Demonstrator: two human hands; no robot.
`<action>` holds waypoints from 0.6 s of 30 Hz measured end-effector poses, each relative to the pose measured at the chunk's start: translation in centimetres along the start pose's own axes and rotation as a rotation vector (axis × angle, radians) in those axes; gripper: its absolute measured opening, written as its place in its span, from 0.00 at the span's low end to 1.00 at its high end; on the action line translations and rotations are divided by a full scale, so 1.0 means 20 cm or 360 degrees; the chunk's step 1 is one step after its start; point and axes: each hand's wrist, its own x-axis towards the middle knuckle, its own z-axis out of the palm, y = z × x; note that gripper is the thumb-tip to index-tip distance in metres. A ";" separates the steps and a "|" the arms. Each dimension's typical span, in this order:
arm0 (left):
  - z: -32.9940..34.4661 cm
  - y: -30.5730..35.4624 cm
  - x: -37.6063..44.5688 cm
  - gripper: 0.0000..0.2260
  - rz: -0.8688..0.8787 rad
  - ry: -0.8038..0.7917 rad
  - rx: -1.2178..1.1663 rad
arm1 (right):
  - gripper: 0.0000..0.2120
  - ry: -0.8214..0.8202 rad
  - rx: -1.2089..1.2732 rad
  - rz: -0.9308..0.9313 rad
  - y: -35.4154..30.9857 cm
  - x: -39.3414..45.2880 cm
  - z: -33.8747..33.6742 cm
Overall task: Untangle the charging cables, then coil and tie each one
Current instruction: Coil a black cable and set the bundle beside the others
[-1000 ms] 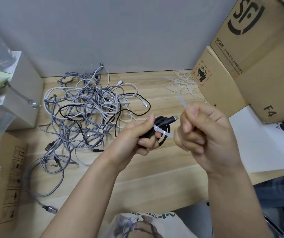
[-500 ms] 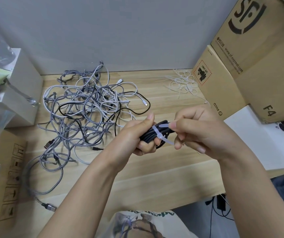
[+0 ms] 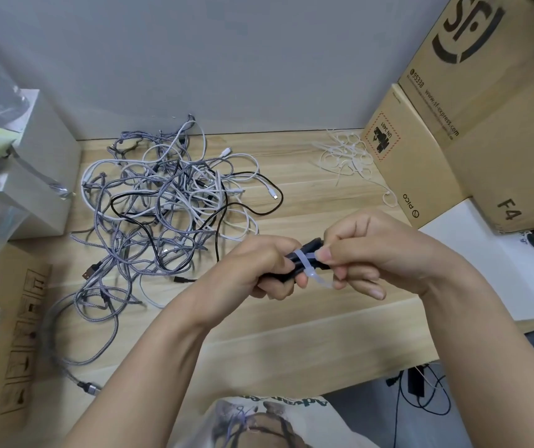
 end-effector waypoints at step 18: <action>0.00 0.02 0.00 0.15 0.0072 -0.0168 0.0451 | 0.13 0.0466 -0.1432 -0.0489 0.04 -0.05 0.03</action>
